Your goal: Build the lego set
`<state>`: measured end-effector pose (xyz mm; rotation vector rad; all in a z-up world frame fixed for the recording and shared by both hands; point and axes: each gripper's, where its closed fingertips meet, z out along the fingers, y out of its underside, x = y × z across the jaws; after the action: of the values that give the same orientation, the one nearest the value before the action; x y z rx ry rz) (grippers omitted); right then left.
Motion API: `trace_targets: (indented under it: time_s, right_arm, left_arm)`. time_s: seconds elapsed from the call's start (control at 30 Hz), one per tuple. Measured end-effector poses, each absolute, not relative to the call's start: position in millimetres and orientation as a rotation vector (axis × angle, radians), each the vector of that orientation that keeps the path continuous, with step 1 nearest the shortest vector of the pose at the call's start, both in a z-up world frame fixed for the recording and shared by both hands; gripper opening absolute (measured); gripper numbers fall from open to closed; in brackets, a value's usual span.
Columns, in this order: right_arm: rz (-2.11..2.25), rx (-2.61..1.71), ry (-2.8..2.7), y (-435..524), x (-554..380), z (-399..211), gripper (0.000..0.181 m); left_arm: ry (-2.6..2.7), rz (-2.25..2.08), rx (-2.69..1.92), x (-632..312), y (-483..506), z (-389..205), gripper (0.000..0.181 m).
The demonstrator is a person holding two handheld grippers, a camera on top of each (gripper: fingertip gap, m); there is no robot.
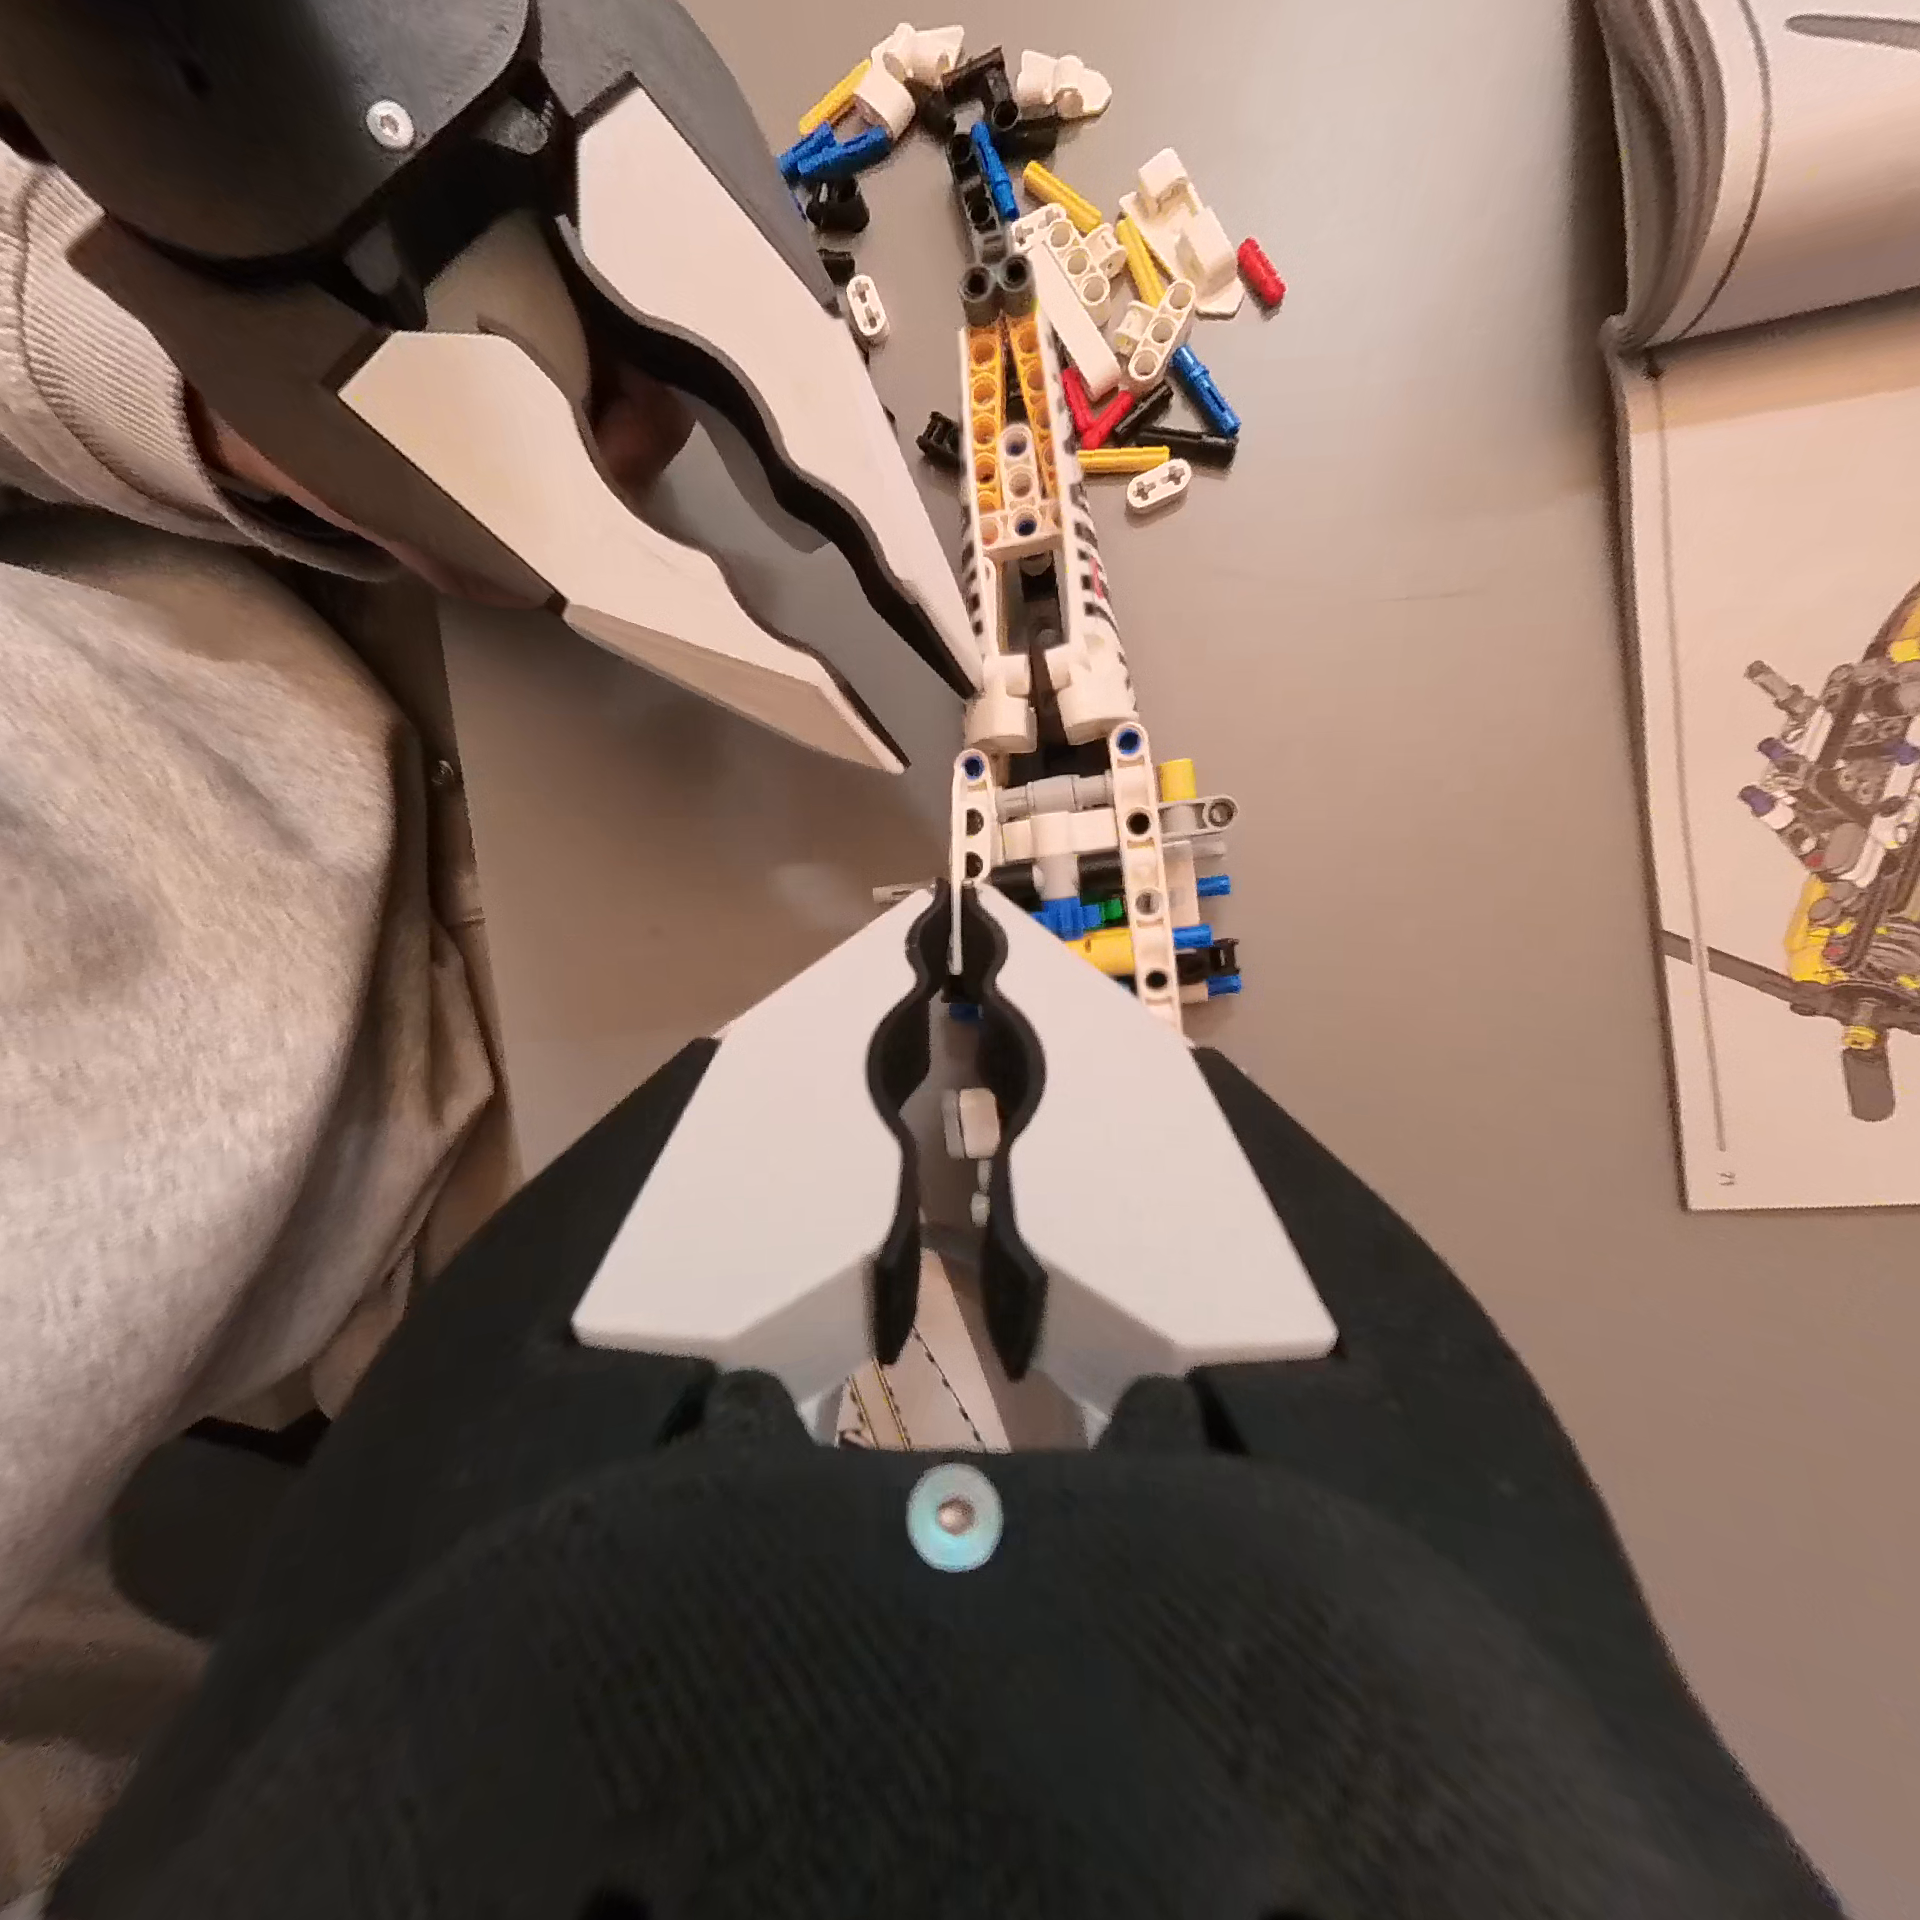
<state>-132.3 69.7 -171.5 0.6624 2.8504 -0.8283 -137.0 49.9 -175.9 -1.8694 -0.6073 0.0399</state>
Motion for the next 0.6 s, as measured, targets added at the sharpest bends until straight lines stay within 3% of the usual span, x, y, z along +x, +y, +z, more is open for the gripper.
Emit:
trace_targets:
  time_s: [0.6]
  right_arm:
    - [-0.595, 0.584, 2.904, 74.7, -129.5, -173.0, 0.000]
  left_arm:
    - [-0.627, 0.005, -1.857, -138.8, 49.2, -176.5, 0.010]
